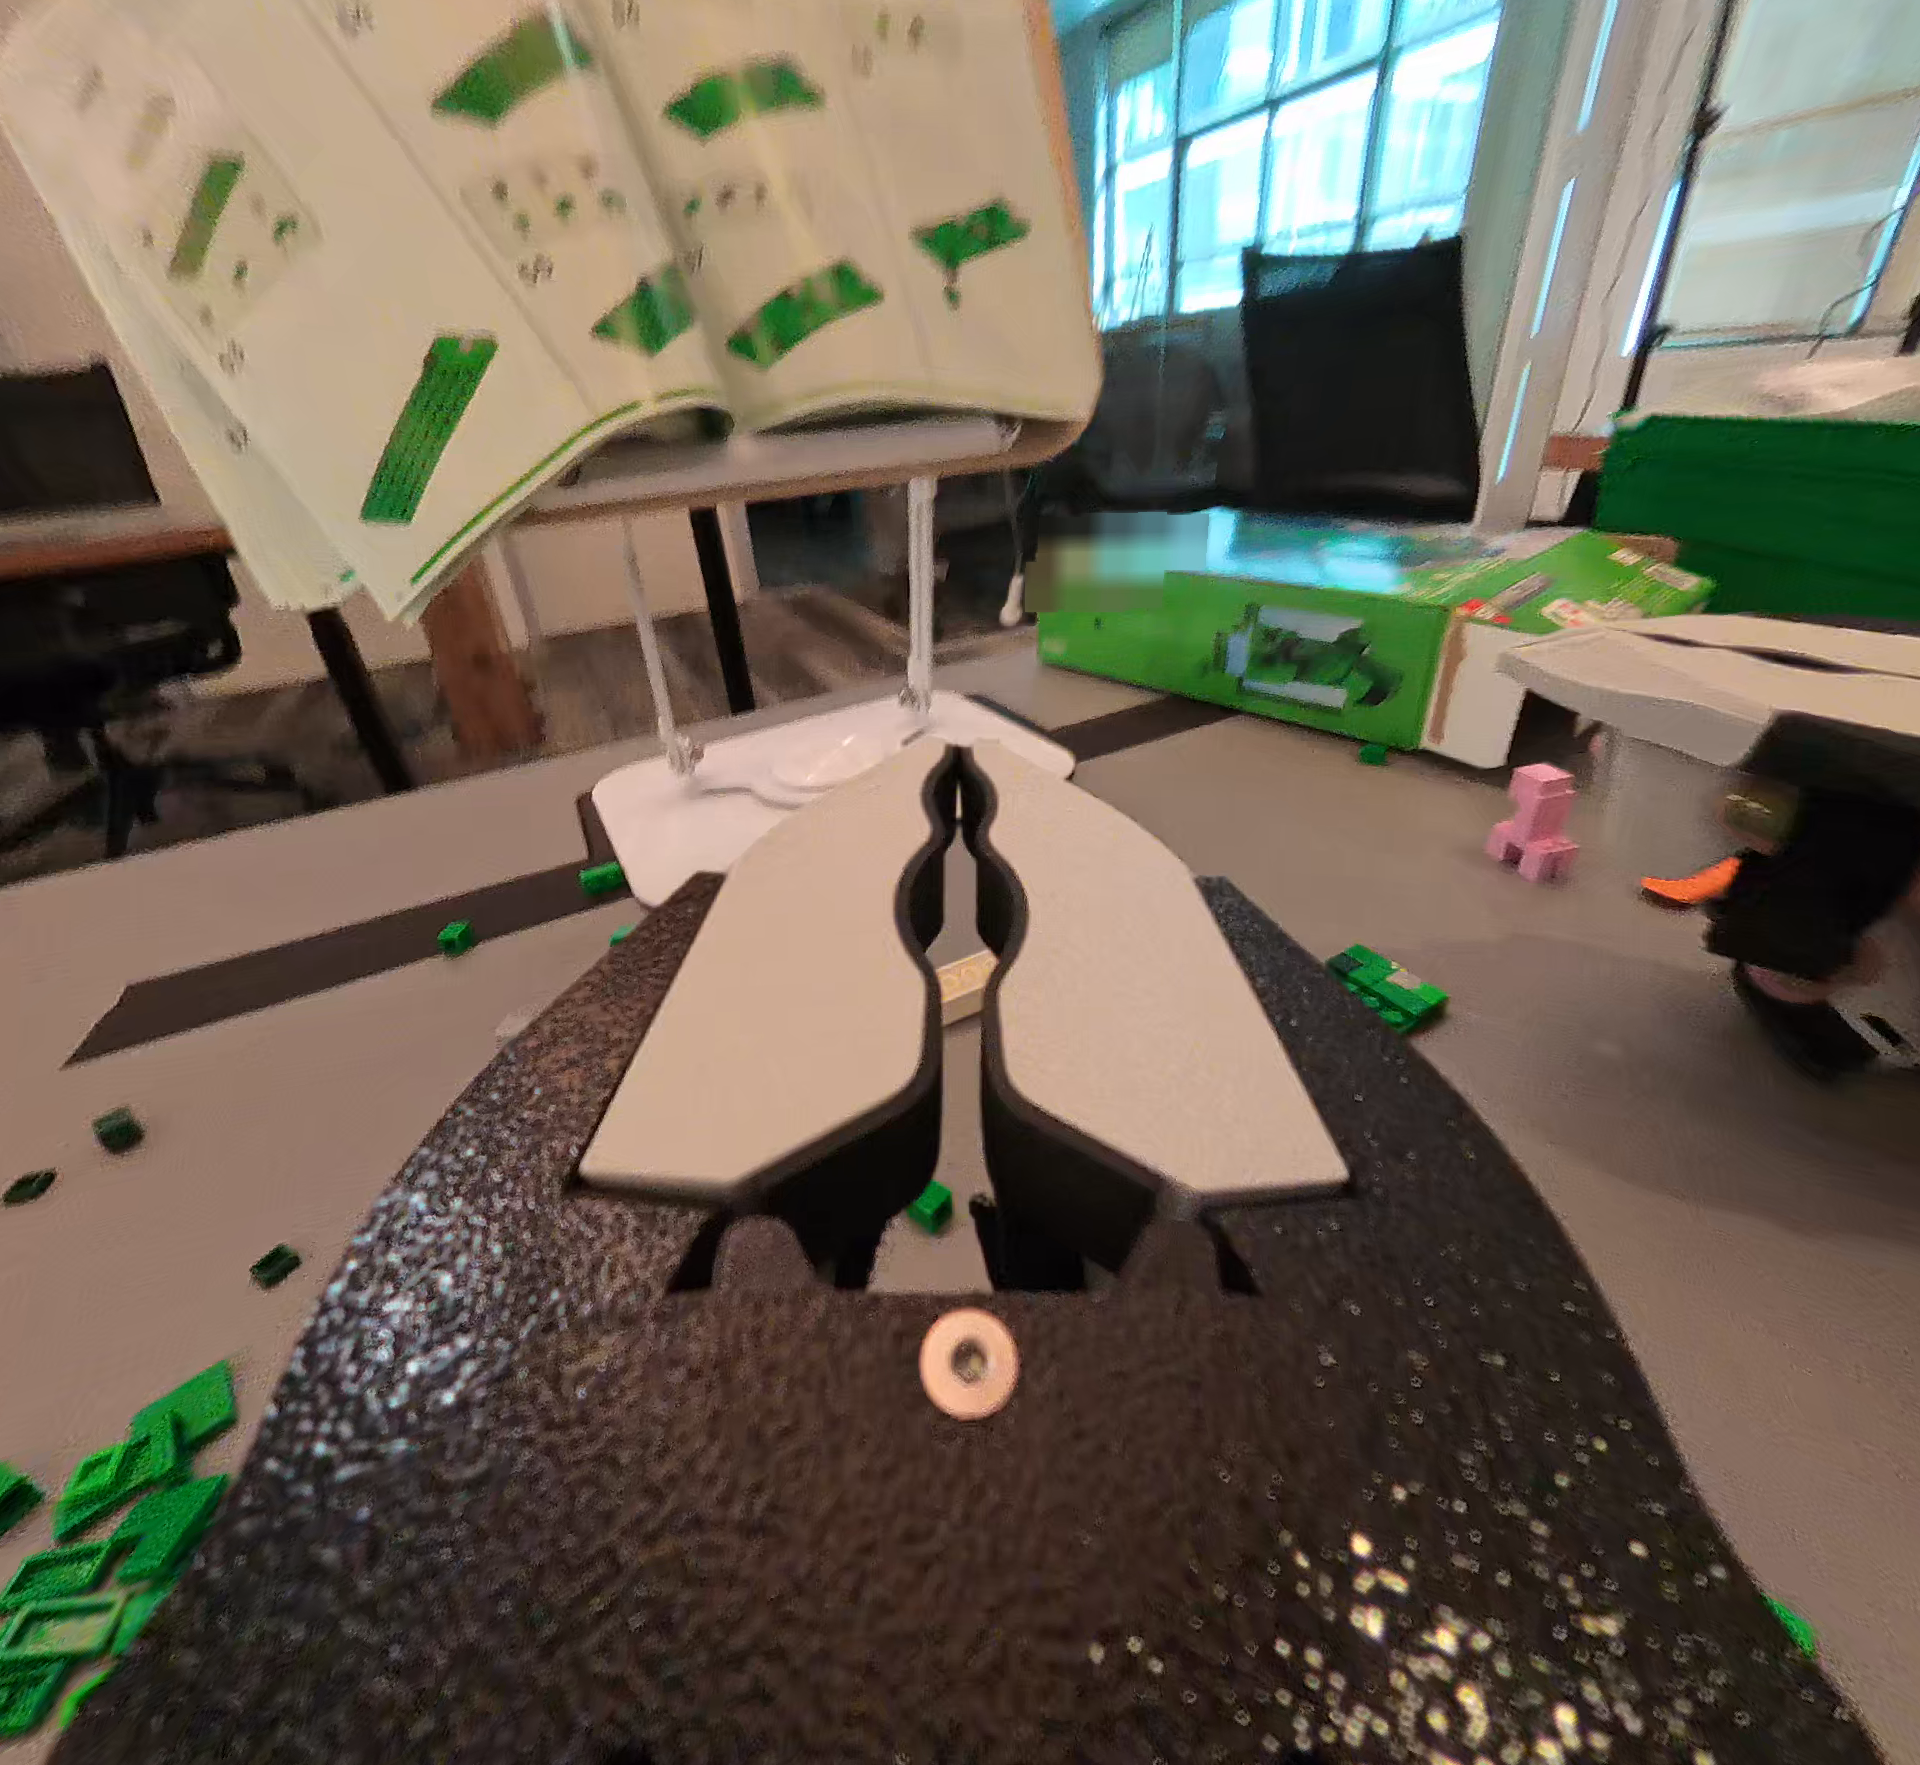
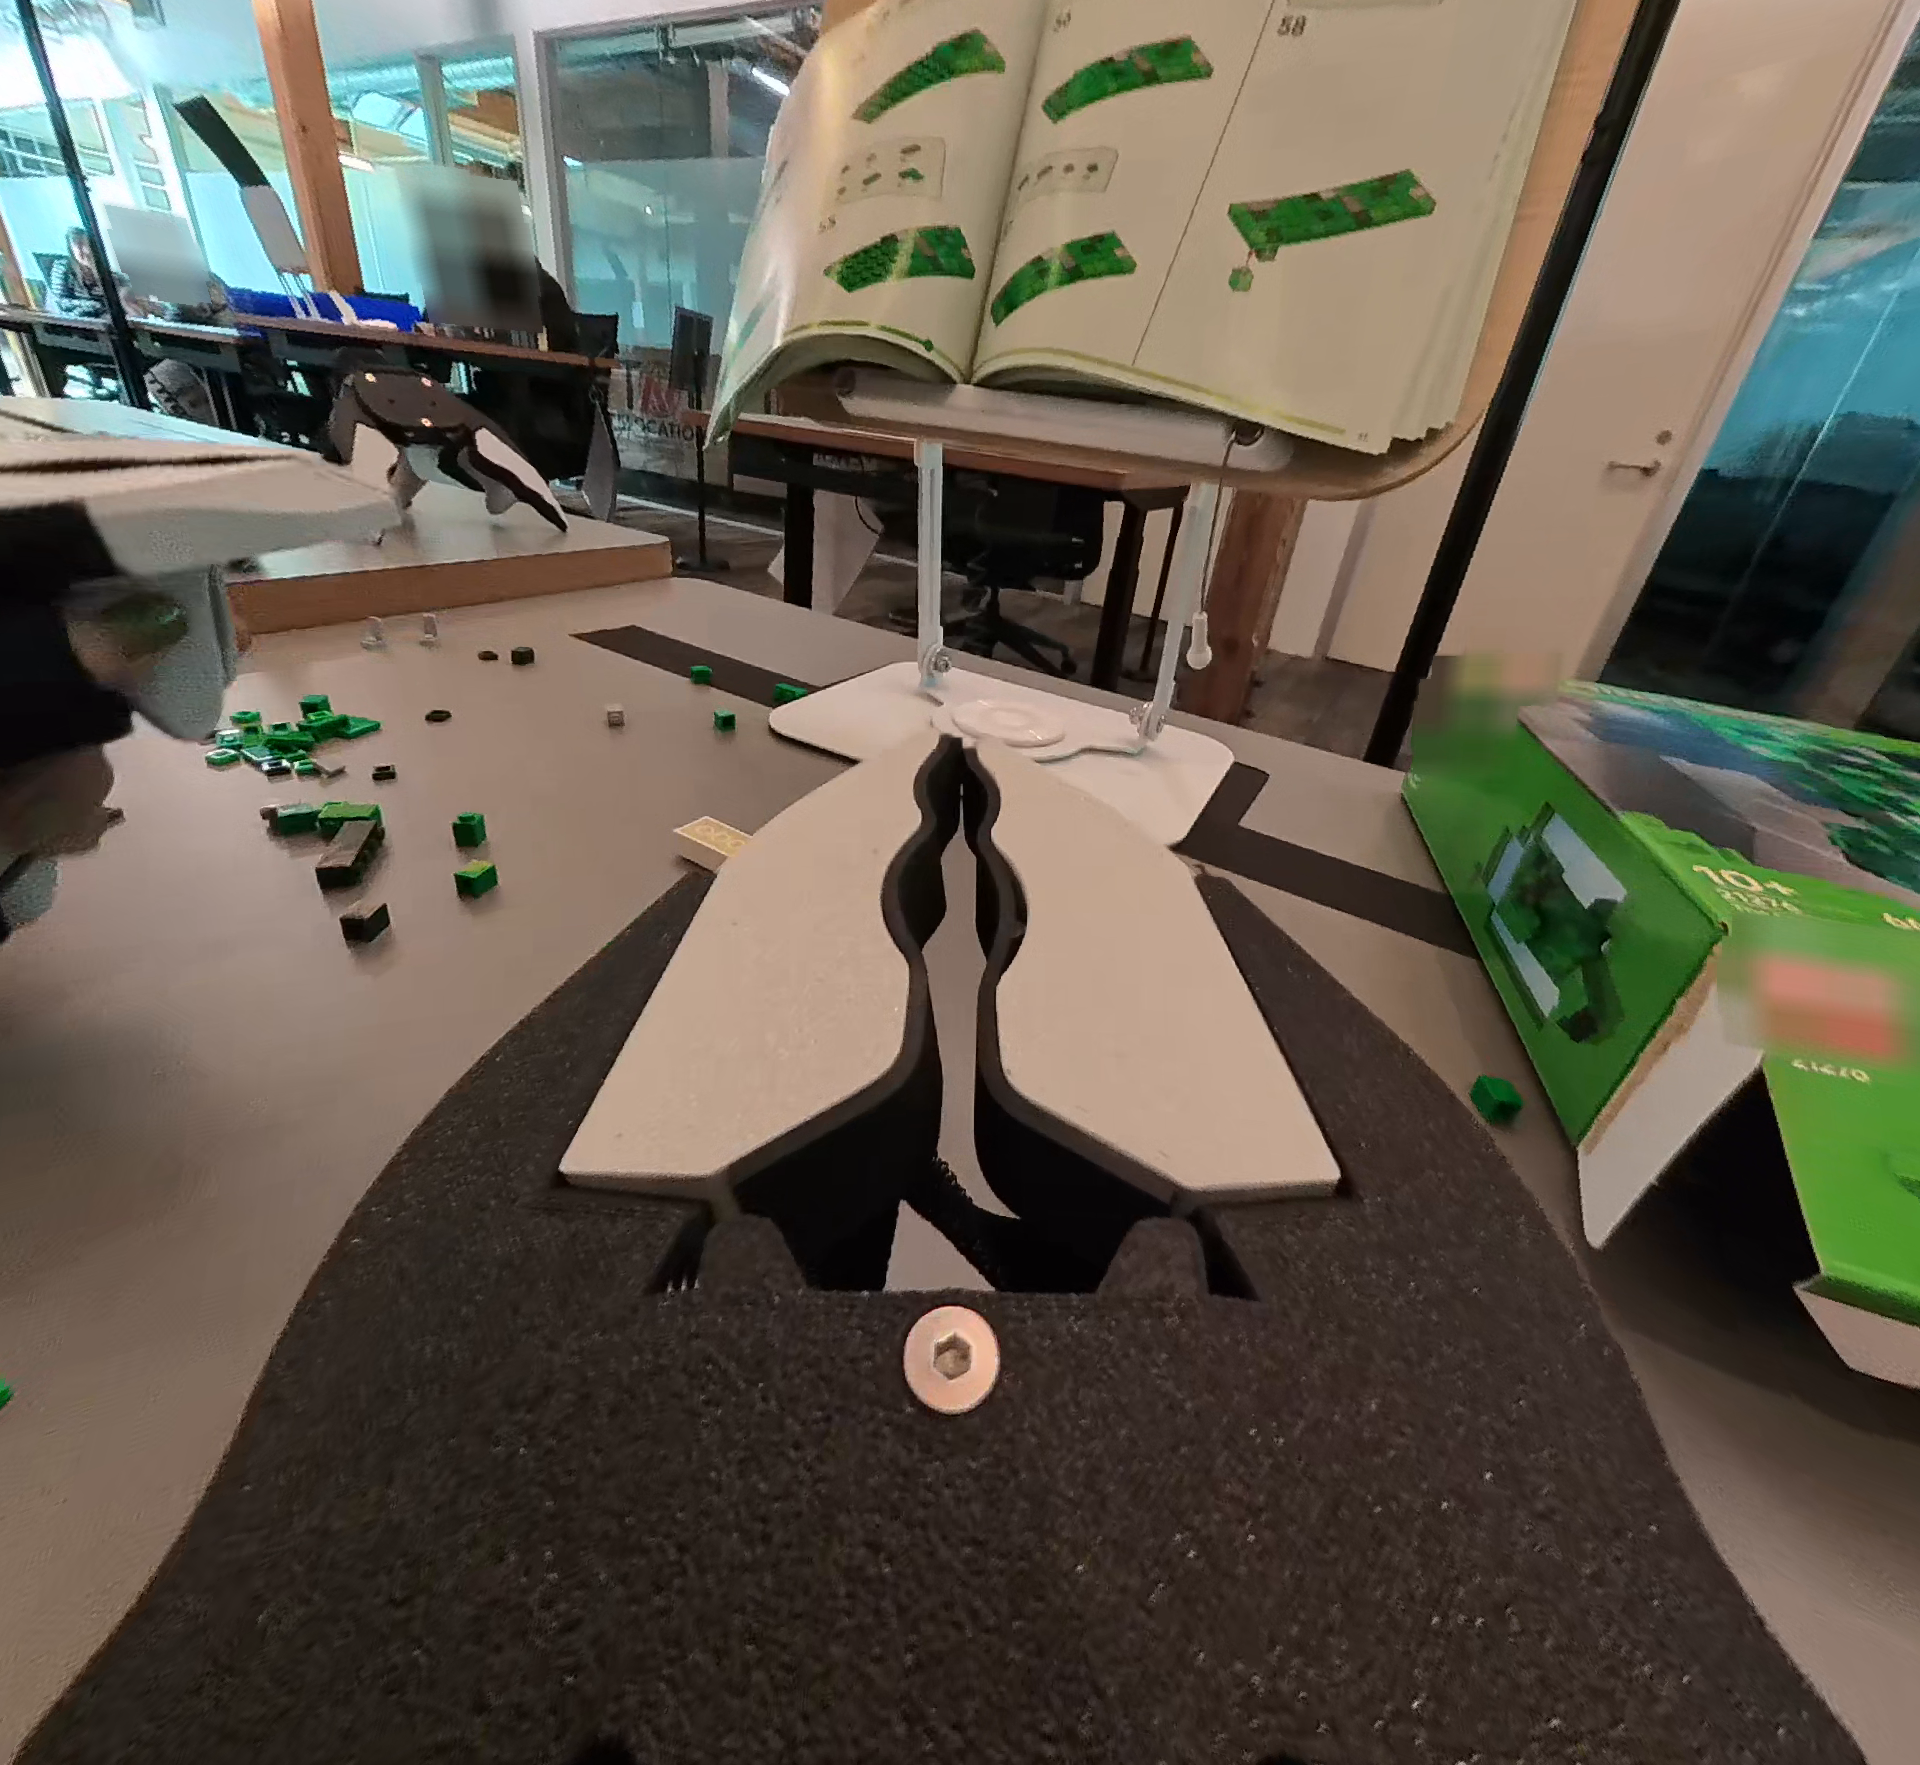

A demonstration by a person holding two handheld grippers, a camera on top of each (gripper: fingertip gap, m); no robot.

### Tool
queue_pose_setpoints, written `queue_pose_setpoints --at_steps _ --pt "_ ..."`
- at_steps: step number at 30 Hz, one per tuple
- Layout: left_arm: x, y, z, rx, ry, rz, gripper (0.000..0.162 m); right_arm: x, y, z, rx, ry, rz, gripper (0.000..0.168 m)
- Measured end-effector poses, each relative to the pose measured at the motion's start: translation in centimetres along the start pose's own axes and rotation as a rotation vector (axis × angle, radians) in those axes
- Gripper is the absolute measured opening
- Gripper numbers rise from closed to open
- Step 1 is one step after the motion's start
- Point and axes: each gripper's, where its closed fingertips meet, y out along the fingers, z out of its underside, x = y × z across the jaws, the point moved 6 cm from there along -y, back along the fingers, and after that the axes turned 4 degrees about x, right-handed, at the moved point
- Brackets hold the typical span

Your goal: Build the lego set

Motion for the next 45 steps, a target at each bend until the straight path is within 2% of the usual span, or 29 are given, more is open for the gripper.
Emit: queue_pose_setpoints --at_steps 3,8,11,15,24,28,32,39,45 --pt "-0.9 0.3 1.1 0.042 0.072 0.011 0.0 0.1 0.0 -0.1 -0.015 -0.02 0.008 0.0" --pt "-2.1 1.6 2.3 0.095 -0.033 0.141 0.0 0.4 0.1 -0.1 -0.025 -0.067 0.018 0.0" --pt "-2.6 1.6 2.3 0.098 0.001 0.158 0.0 -0.1 -0.1 -0.4 -0.055 -0.092 0.109 0.0" --pt "-2.5 1.2 1.8 0.062 0.076 0.096 0.0 0.3 0.1 -0.4 -0.057 -0.077 0.058 0.0" --pt "-3.2 1.3 2.2 0.072 0.084 0.166 0.0 0.8 0.3 -0.2 -0.049 -0.095 0.022 0.0" --pt "-3.1 1.9 2.8 0.16 0.145 0.094 0.0 0.9 0.4 -0.2 -0.039 -0.105 0.025 0.0" --pt "-4.0 1.9 3.1 0.177 0.236 0.118 0.0 1.1 0.4 -0.1 -0.027 -0.1 0.006 0.0" --pt "-2.9 2.0 2.9 0.17 0.161 0.05 0.0 0.8 0.2 -0.2 -0.044 -0.071 0.007 0.0" --pt "-3.0 1.8 2.7 0.147 0.15 0.072 0.0 1.2 0.4 -0.1 -0.032 -0.095 -0.03 0.0"
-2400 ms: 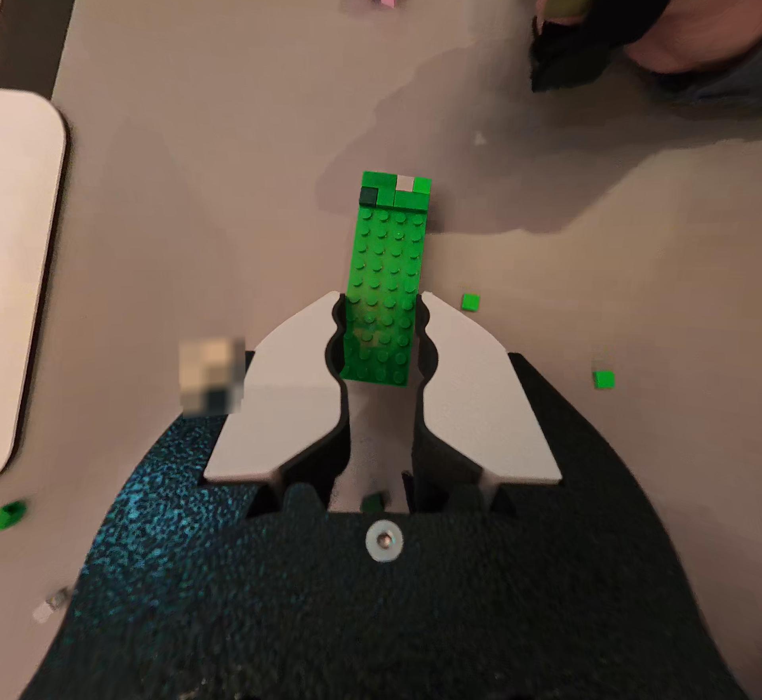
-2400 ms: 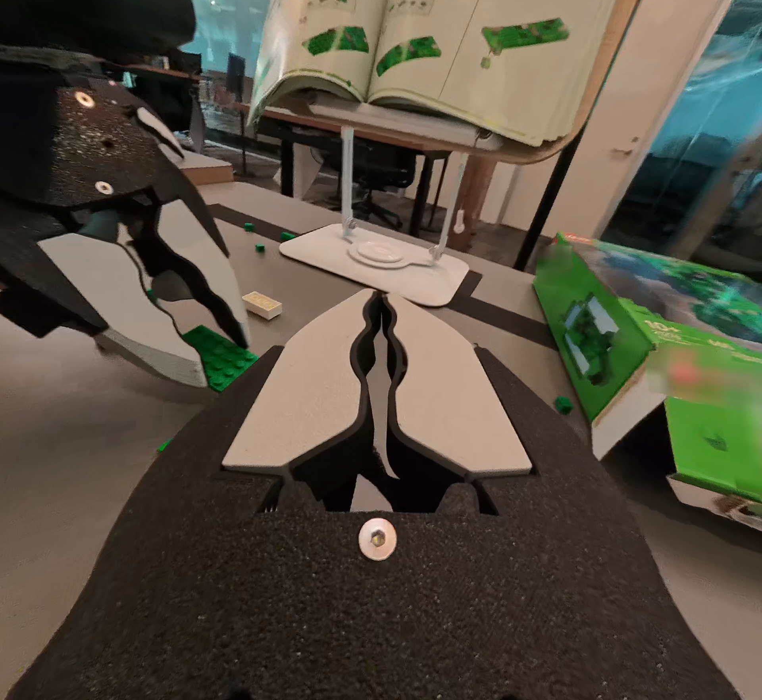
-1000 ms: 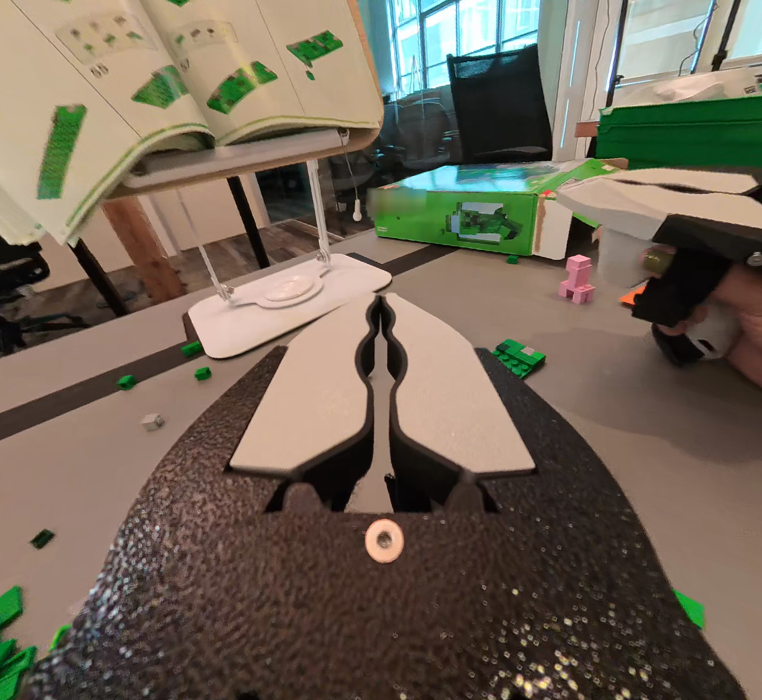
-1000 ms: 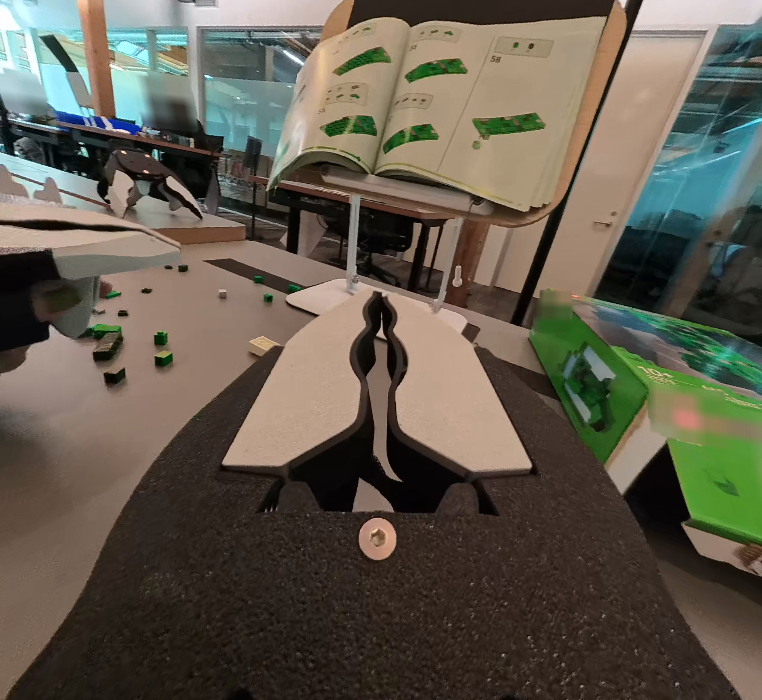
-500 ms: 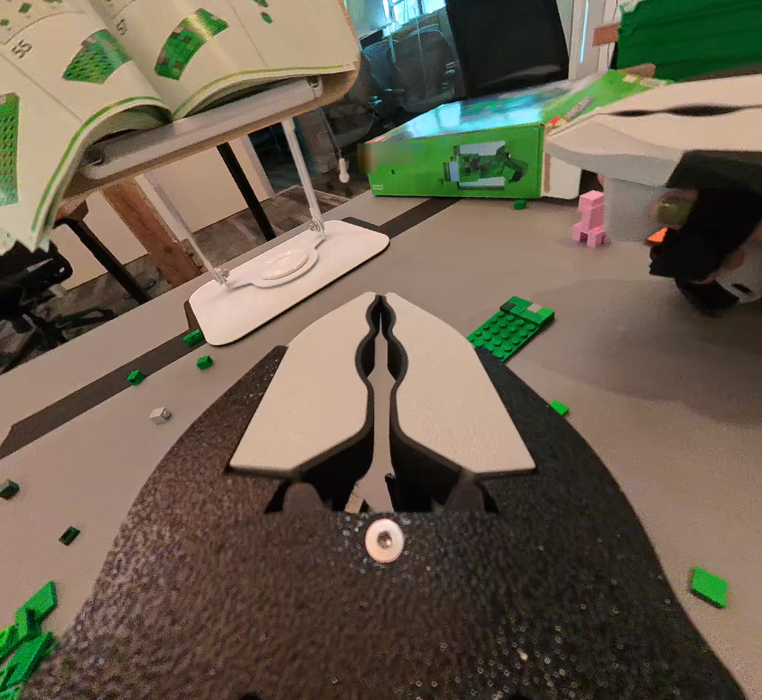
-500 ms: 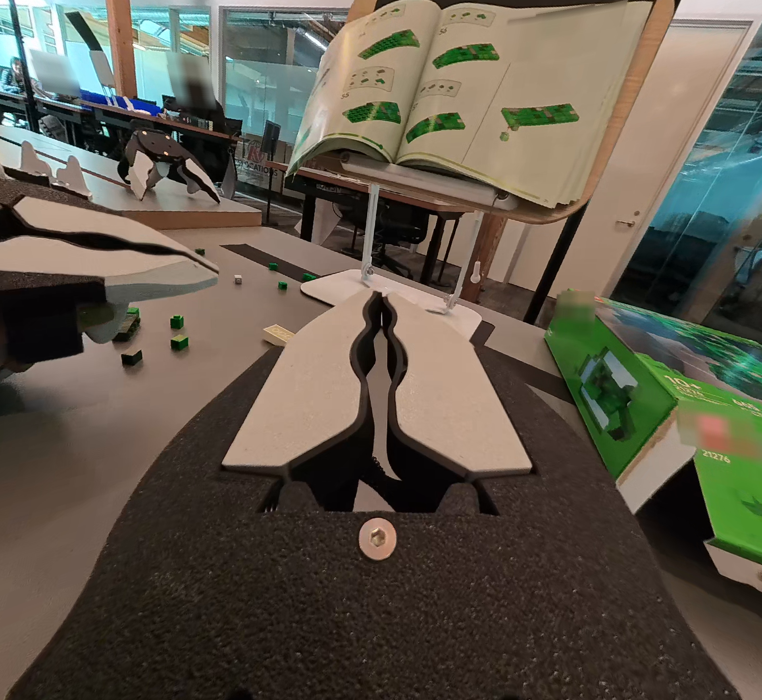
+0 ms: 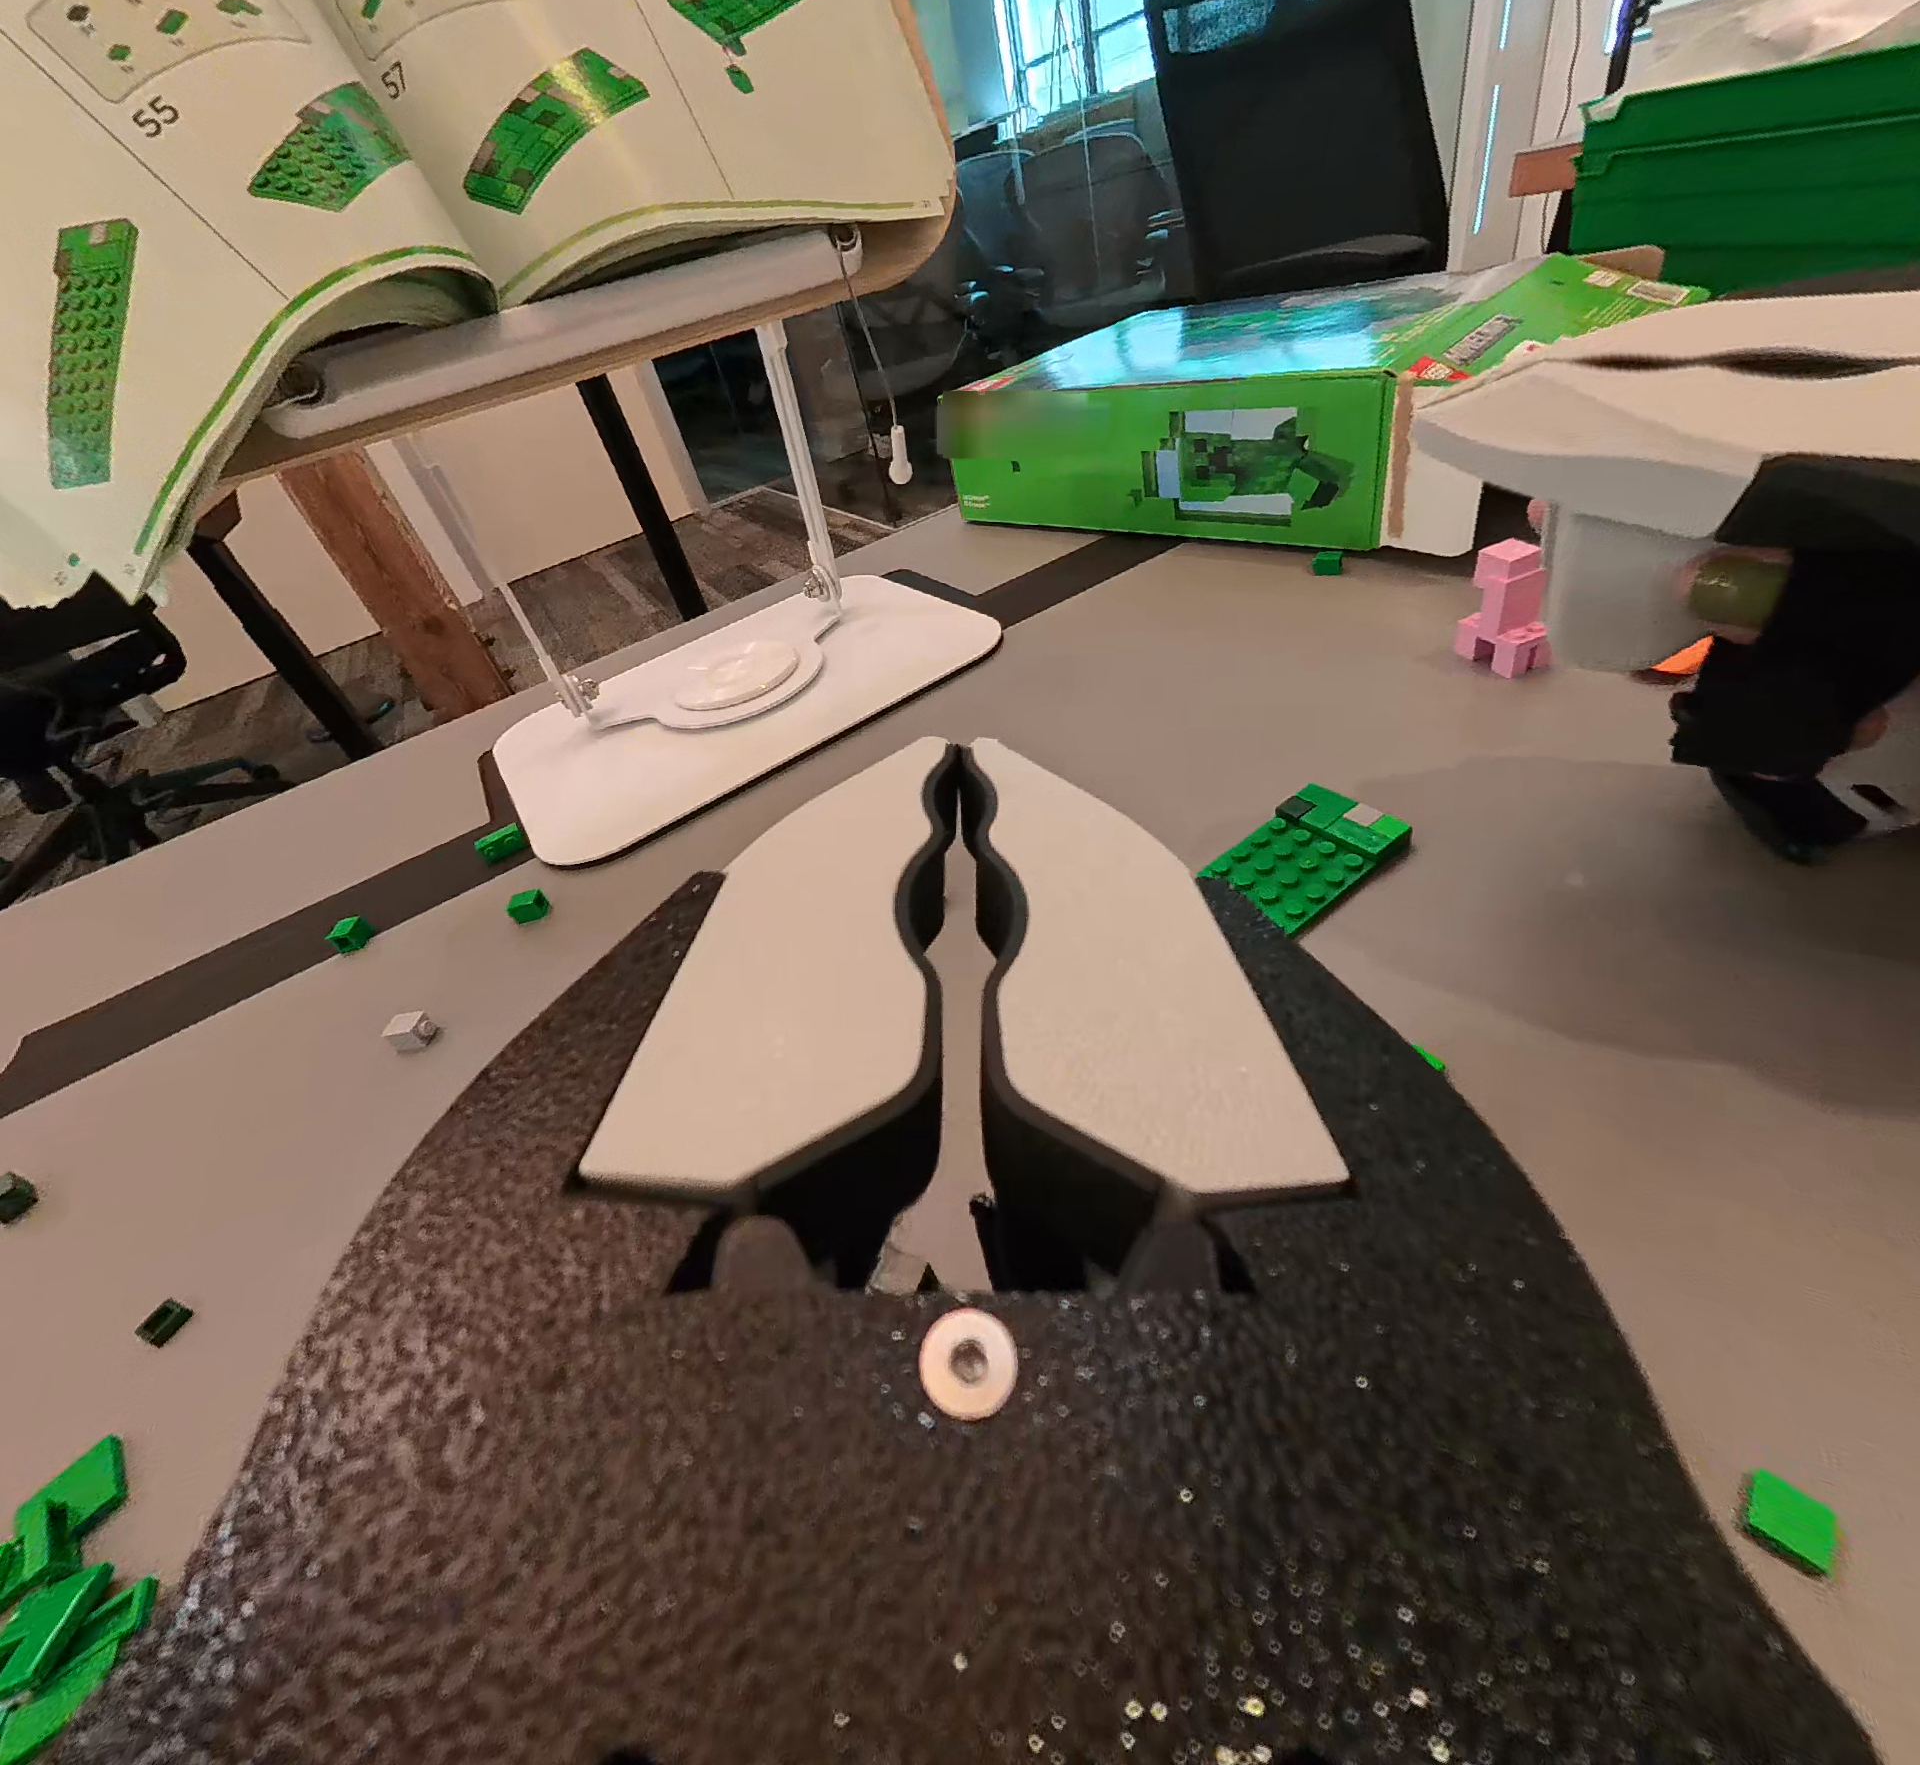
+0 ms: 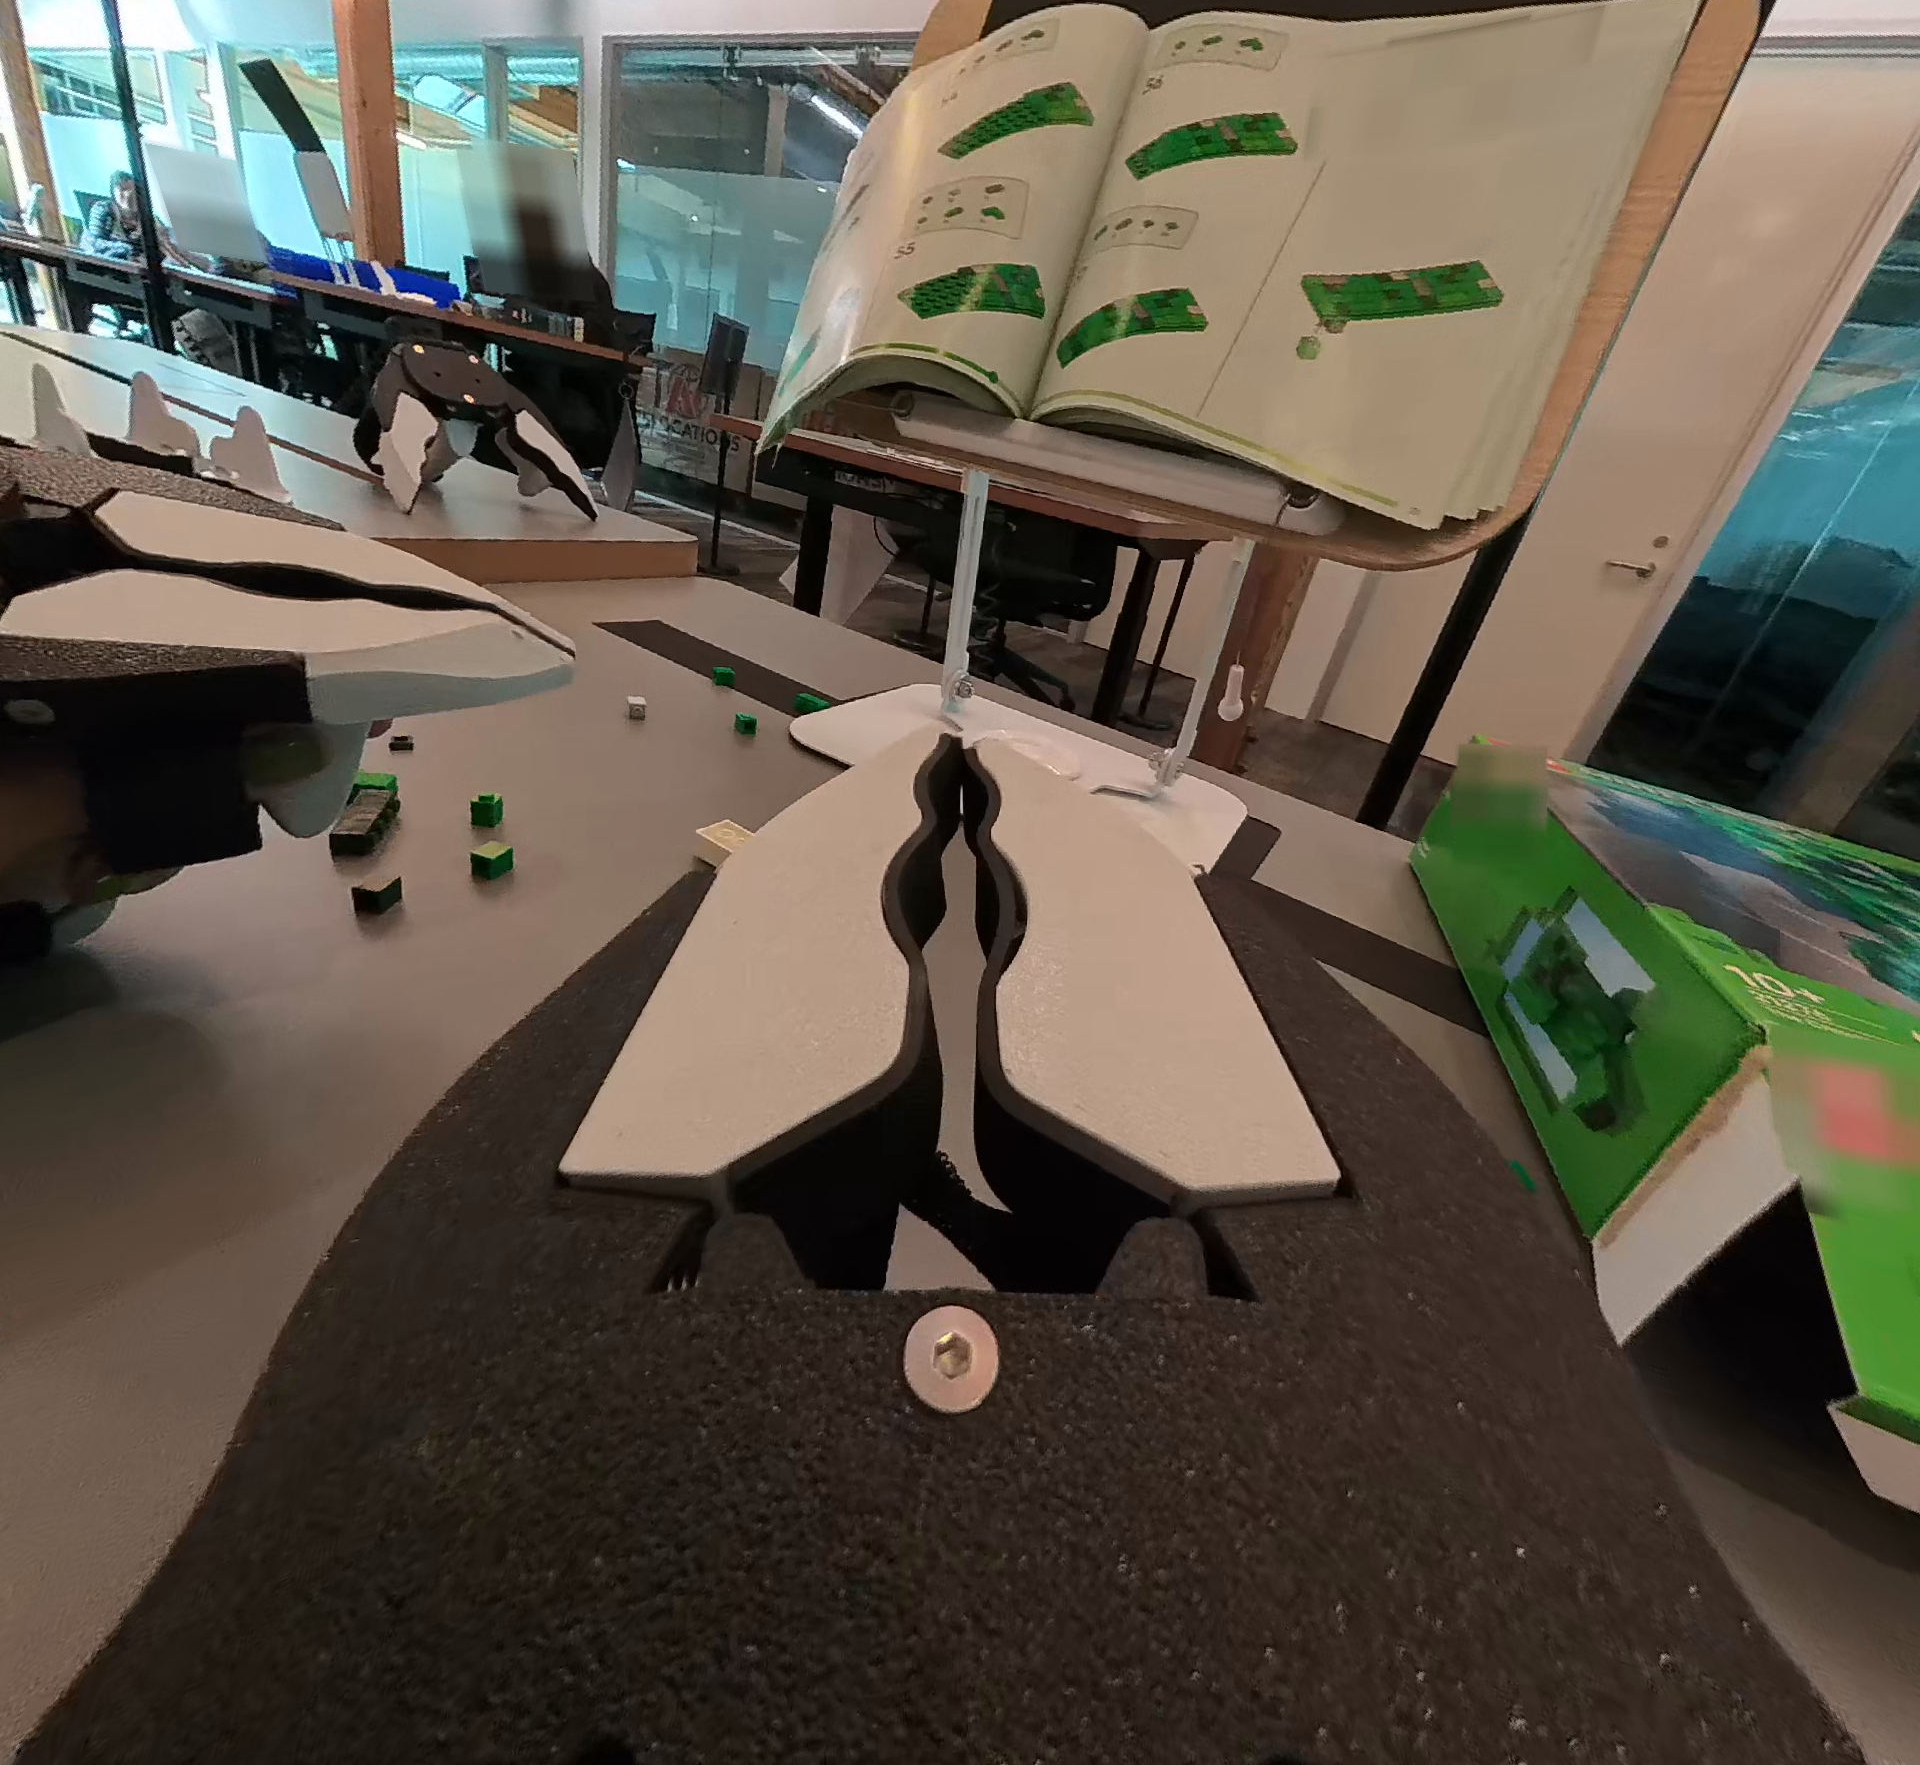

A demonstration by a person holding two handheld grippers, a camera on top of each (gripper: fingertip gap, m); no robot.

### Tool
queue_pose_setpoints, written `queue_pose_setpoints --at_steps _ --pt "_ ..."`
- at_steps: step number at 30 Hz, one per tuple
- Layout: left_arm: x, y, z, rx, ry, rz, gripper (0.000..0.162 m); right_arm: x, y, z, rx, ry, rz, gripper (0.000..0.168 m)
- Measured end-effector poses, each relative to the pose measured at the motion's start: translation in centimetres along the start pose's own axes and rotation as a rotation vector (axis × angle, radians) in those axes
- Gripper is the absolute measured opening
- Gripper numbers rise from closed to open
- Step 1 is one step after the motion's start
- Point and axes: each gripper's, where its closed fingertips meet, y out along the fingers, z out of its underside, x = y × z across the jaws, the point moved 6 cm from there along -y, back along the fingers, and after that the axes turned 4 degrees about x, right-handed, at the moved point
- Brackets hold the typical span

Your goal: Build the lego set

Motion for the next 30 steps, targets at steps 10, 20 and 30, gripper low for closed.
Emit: queue_pose_setpoints --at_steps 10,20,30 --pt "-1.3 0.1 0.0 0.009 0.073 0.06 0.0 -0.1 -0.1 -0.1 -0.018 0.016 -0.004 0.0" --pt "-0.9 -0.1 -0.3 -0.038 0.015 0.103 0.0 -0.3 -0.3 -0.2 -0.038 0.037 -0.007 0.0" --pt "-0.4 -0.2 -0.4 -0.067 0.01 0.076 0.0 -0.8 -0.5 -0.1 -0.017 0.111 0.025 0.0"
